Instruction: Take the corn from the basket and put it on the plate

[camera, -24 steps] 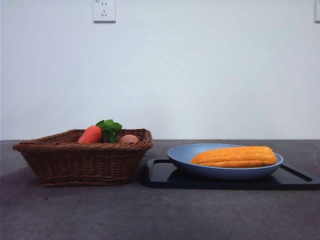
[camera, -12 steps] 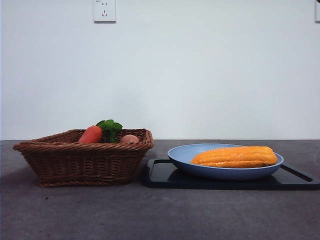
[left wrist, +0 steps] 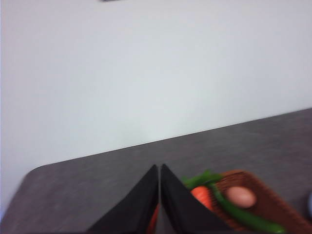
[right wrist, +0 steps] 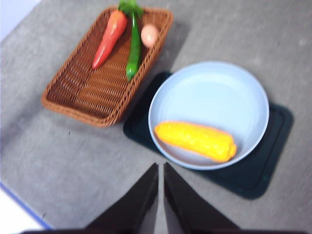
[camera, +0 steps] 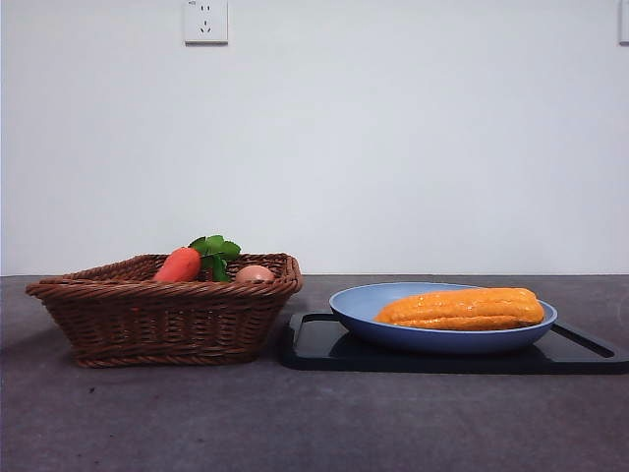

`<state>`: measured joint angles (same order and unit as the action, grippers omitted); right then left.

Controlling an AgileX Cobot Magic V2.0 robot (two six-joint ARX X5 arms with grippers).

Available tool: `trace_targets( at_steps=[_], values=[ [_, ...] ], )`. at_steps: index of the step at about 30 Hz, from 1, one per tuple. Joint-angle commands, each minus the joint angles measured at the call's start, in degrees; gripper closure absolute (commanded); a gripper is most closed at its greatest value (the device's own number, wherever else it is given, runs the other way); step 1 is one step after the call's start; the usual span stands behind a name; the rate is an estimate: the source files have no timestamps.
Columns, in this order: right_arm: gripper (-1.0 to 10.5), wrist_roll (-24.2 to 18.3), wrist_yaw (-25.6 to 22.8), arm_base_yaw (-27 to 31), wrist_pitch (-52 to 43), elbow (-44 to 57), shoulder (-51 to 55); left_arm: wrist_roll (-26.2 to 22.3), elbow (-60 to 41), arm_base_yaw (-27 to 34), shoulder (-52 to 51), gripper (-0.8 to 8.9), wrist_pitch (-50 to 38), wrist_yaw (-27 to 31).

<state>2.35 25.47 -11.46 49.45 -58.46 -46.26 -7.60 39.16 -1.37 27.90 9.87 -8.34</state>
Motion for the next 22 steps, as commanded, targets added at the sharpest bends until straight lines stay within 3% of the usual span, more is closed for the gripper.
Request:
trace_targets(
  at_steps=[1,11,22],
  values=[
    [9.4,0.2,0.0,0.0,-1.3,-0.7,-0.4,-0.5,-7.5,2.1,-4.7,8.06,-3.0,-0.1],
    [9.4,0.2,0.0,0.0,-1.9,-0.7,-0.4,2.8,-29.1,4.6,-18.9,8.06,-5.4,0.0],
    [9.4,0.2,0.0,0.0,-1.9,-0.7,-0.4,4.3,-37.6,4.7,-27.7,8.06,-2.3,0.0]
  ],
)
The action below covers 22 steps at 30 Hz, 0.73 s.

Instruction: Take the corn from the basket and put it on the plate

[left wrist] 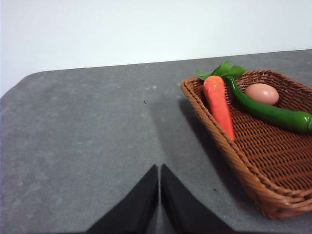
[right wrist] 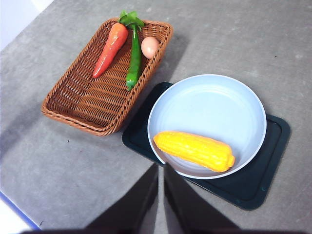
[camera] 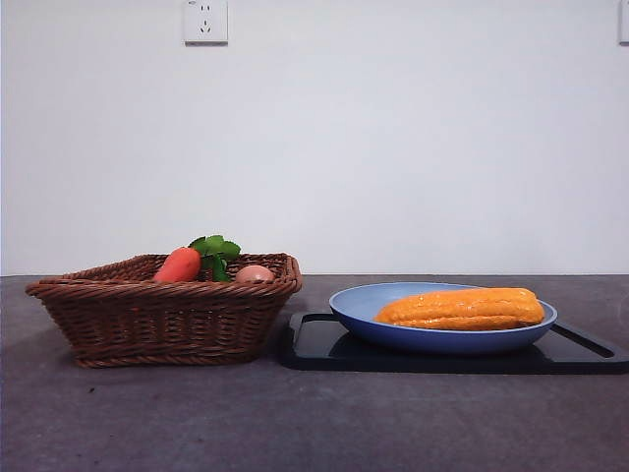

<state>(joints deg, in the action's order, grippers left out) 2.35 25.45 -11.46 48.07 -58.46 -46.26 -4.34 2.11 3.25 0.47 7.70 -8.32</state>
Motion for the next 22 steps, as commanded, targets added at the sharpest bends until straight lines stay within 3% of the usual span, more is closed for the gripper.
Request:
trace_targets(
  at_steps=[1,8,22],
  values=[
    [9.4,0.2,0.0,0.0,-0.6,-0.7,-0.4,1.0,-0.7,0.1,-0.3,8.06,0.4,0.0],
    [9.4,0.2,0.0,0.0,-0.5,-0.7,-0.4,1.0,-0.9,0.1,-0.2,8.06,4.8,-0.1],
    [9.4,0.2,0.0,0.0,-0.5,-0.7,-0.4,1.0,-0.9,0.1,-0.2,8.06,4.3,-0.1]
  ],
)
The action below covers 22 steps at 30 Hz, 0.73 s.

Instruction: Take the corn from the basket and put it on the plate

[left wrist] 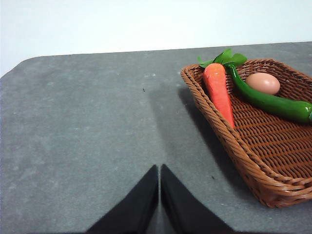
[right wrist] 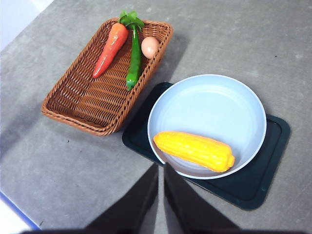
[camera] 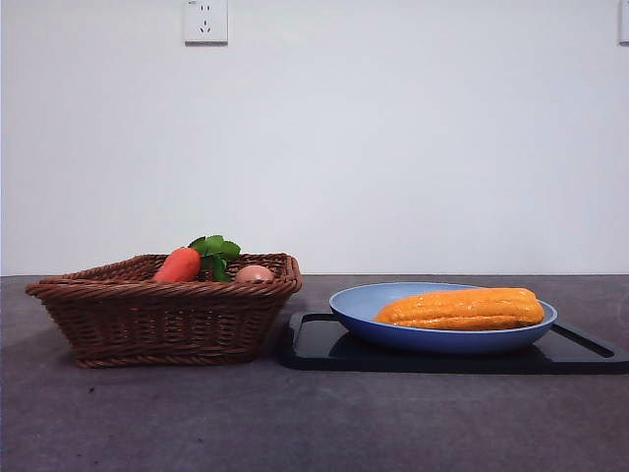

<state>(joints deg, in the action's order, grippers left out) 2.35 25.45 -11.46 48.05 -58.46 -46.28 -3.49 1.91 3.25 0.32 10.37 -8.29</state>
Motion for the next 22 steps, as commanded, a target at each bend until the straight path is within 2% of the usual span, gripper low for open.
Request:
trace_targets(
  at_steps=[1,10,16,22],
  values=[
    [9.4,0.2,0.0,0.0,-0.5,-0.7,-0.4,0.1,-0.7,0.1,0.0,8.06,1.7,-0.1],
    [9.4,-0.5,-0.1,0.2,-1.8,-0.7,0.3,0.1,-0.7,0.1,0.0,8.06,1.7,-0.1],
    [9.4,-6.4,-1.9,6.6,-6.5,1.9,6.9,0.1,-0.7,0.1,0.0,8.06,1.7,-0.1],
    [9.4,-6.0,-1.9,14.1,-16.5,15.8,20.6,0.1,-0.7,0.1,0.0,8.06,1.7,-0.1]
  ],
)
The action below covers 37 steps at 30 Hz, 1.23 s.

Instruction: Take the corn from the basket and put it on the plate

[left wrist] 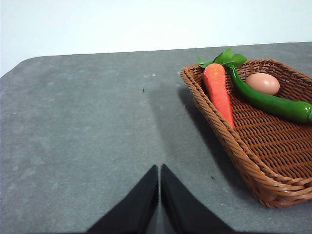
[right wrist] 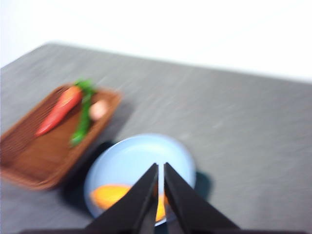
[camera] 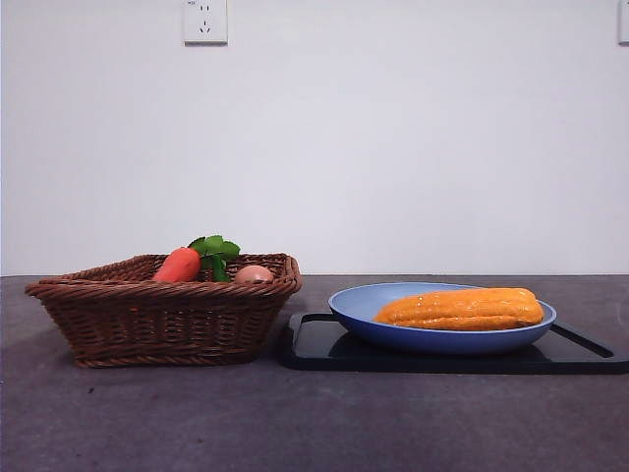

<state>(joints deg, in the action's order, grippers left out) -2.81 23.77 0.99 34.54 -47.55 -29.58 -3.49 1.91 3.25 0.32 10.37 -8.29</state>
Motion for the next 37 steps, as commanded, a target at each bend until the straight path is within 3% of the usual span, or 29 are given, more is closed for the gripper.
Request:
trace_targets(
  at_steps=[1,5,14,23,37],
  values=[
    [9.4,-0.9,-0.6,2.3,-5.2,7.8,6.3,0.1,-0.7,0.1,0.0,8.06,1.7,-0.1],
    [9.4,-1.8,-4.9,3.1,-16.6,21.0,15.2,0.1,-0.7,0.1,0.0,8.06,1.7,-0.1],
    [9.4,-1.7,-4.8,2.9,-31.0,39.5,24.8,0.1,-0.7,0.1,0.0,8.06,1.7,-0.1],
    [9.4,-1.6,-4.8,2.9,-31.7,46.9,29.2,0.1,-0.7,0.1,0.0,8.06,1.7,-0.1],
    [9.4,-2.1,-6.3,2.9,-28.6,47.0,29.4,0.1,-0.7,0.1,0.0,8.06,1.7,-0.1]
  ],
)
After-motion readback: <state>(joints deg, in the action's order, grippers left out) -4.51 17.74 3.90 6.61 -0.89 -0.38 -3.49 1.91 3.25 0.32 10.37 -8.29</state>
